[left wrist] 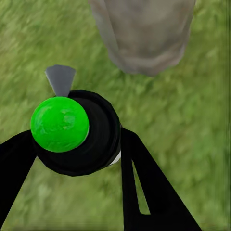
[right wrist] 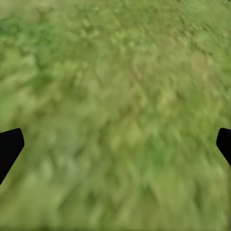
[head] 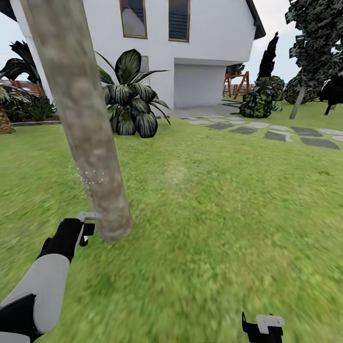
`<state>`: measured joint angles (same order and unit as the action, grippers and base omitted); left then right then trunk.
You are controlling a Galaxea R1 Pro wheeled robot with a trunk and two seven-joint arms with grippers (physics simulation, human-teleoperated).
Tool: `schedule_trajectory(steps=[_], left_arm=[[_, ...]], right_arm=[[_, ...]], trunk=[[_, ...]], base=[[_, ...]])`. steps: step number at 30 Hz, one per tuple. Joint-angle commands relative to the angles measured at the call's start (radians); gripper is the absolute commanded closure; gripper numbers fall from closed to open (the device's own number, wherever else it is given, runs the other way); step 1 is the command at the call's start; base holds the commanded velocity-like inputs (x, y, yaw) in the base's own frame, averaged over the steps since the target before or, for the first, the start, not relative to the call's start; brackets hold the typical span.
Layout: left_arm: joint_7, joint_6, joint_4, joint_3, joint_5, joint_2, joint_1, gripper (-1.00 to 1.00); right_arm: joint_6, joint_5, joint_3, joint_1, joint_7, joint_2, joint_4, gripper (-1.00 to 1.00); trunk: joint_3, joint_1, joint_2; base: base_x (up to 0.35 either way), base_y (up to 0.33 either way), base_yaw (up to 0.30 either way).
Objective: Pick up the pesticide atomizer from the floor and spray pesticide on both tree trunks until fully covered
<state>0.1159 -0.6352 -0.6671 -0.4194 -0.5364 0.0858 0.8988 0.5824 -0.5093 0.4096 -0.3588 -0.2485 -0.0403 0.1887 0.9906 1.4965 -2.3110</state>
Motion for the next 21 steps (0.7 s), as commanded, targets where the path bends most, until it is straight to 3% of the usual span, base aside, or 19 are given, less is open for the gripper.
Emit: schedule_trajectory(steps=[1,3,9,12,15,18,21], left_arm=[[0.004,0.001,0.001,0.001,-0.001,-0.006,0.000,1.00],[0.007,0.002,-0.002,0.002,-0.002,-0.031,0.001,1.00],[0.017,-0.001,-0.002,0.004,-0.001,-0.043,0.007,1.00],[0.104,-0.010,-0.001,0.002,-0.002,-0.043,0.017,1.00],[0.144,-0.014,-0.003,0.004,-0.008,-0.043,0.019,1.00],[0.152,-0.015,-0.011,0.012,-0.016,-0.014,0.016,1.00],[0.152,-0.014,-0.010,0.015,-0.016,0.057,0.007,1.00]], right_arm=[[0.000,0.000,0.000,0.000,0.000,0.000,0.000,-1.00],[0.000,0.000,0.000,0.000,0.000,0.000,0.000,-1.00],[-0.001,0.000,0.000,0.000,0.000,0.000,0.000,-1.00],[-0.001,0.000,0.000,0.000,0.000,-0.001,0.000,-1.00],[-0.001,0.000,0.000,0.000,0.000,-0.001,0.000,-1.00],[-0.001,0.000,0.000,0.000,0.000,-0.001,0.000,-1.00],[-0.001,0.000,0.000,0.000,0.000,-0.001,0.000,-1.00]], trunk=[[0.000,0.000,0.000],[0.000,0.000,0.000],[0.000,0.000,0.000],[0.000,0.000,0.000],[0.000,0.000,0.000],[0.000,0.000,0.000],[0.000,0.000,0.000]], base=[[-0.123,-0.272,0.266],[-0.098,-0.272,0.275],[0.070,-0.265,0.278],[0.175,-0.241,0.201],[0.197,-0.227,0.047],[0.227,-0.200,0.006],[0.235,-0.186,0.001]])
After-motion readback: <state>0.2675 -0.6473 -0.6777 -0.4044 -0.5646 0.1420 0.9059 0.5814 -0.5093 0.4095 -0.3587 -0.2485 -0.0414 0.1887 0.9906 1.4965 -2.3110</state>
